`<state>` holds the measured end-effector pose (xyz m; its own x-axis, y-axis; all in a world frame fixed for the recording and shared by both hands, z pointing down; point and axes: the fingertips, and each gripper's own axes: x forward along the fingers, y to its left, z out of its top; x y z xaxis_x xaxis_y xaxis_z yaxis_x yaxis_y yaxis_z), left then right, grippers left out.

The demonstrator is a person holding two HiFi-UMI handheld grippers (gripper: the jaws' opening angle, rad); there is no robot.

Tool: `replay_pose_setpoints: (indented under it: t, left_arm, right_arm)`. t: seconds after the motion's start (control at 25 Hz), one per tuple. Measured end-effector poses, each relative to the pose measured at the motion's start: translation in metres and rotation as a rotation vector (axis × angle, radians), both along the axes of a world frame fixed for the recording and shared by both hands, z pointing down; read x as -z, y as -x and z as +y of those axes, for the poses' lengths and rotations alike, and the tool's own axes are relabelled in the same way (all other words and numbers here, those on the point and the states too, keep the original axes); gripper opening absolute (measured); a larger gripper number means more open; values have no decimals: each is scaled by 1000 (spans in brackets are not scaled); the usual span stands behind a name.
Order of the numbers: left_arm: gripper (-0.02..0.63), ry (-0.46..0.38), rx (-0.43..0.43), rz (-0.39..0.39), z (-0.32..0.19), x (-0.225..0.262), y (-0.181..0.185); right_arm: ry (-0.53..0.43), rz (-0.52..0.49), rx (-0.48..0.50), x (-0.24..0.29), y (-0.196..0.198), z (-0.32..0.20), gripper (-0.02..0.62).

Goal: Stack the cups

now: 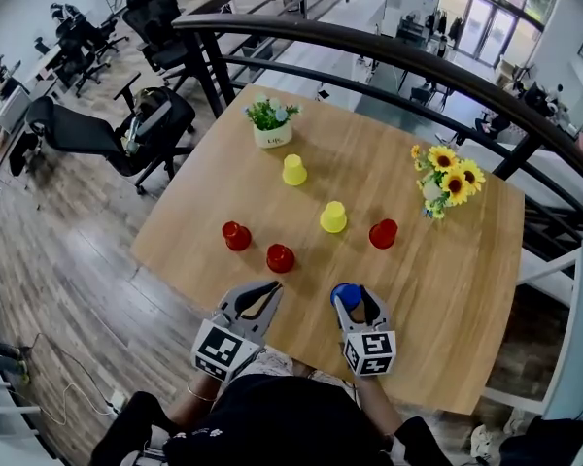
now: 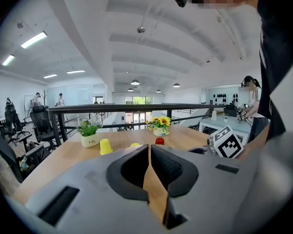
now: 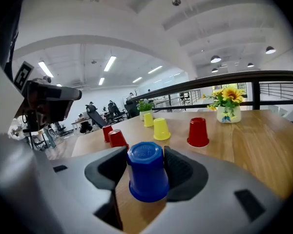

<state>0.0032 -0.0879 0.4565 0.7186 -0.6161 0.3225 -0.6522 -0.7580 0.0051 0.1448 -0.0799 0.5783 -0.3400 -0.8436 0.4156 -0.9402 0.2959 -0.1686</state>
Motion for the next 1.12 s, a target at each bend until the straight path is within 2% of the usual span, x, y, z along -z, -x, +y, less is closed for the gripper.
replay_pose_setpoints:
  t: [0.24,0.4,0.56,0.68,0.84,1.0,1.12]
  left_arm:
    - [25,7,13,-1,-5,-2,14]
    - [25,10,17,0,-4,-2,17]
    - [25,7,18,4,-2,-2,16]
    - [25,8,28,12,0,-1,15]
    - [25,10,38,9,3,-1,20]
    - [25,15,52,5,5,-2,24]
    - [25,15,74,-2,4,-2,28]
  right_arm:
    - [31,38,74,-19,38,0,238]
    - [41,32,79,-24,40,0,248]
    - [-9,-24,63,-2,33,-1,278]
    - [-81,-77,0,26,13,-6,276]
    - [-167,-89,-143,55,-33,-23,264]
    - [-195,-77,-277,60,-80,-45,264]
    - [-181,-49,-317,52,-100,-65,265]
